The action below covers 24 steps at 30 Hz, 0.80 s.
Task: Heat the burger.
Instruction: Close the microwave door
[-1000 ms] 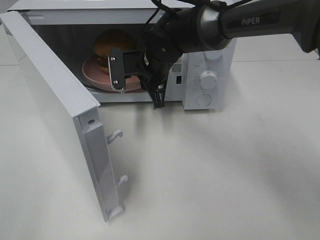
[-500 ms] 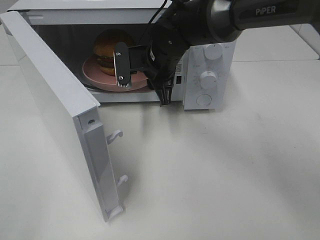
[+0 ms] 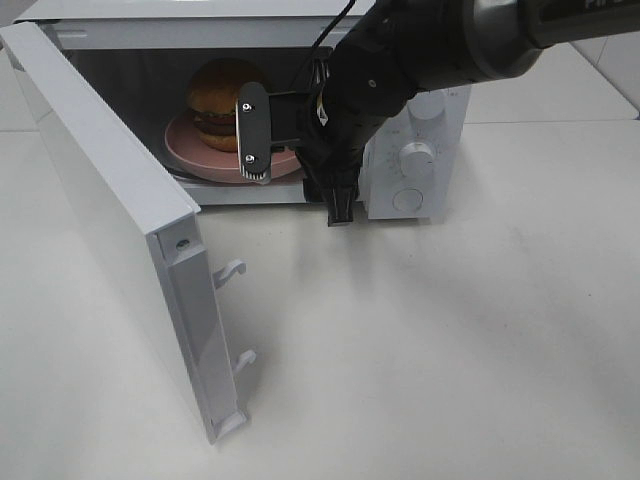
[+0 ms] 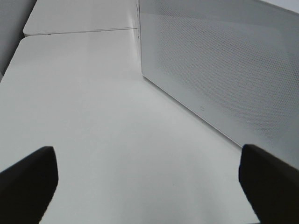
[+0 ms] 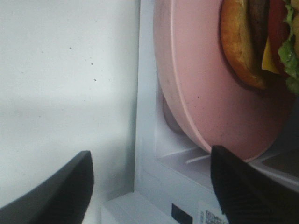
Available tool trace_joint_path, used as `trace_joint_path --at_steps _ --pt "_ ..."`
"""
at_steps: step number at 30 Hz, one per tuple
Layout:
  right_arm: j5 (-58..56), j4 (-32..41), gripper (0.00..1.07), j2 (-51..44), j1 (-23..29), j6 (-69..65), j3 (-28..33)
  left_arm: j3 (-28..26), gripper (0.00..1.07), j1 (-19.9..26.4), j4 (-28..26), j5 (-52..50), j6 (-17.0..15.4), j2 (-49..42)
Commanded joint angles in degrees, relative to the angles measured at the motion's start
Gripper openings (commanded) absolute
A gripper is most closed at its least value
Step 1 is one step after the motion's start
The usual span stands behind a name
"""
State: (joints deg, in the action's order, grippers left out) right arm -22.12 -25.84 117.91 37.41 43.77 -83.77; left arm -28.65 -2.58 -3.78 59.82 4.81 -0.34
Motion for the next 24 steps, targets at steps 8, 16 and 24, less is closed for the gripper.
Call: trace_joint_path --at_steps 8,16,24 --pt "0.52 3.55 0.74 -8.19 0.17 -0.46 7.1 0.11 0.98 -0.23 0.0 -0.29 -0.17 -1.03" --pt "-2.98 3.5 0.74 -15.13 0.06 -12.32 12.32 0.11 0.98 -0.23 0.0 -0.29 -0.17 -1.03" --pt "-8.65 3.5 0.74 -21.43 -2.64 -33.12 16.04 0.11 0.98 -0.23 0.0 -0.29 -0.17 -1.03"
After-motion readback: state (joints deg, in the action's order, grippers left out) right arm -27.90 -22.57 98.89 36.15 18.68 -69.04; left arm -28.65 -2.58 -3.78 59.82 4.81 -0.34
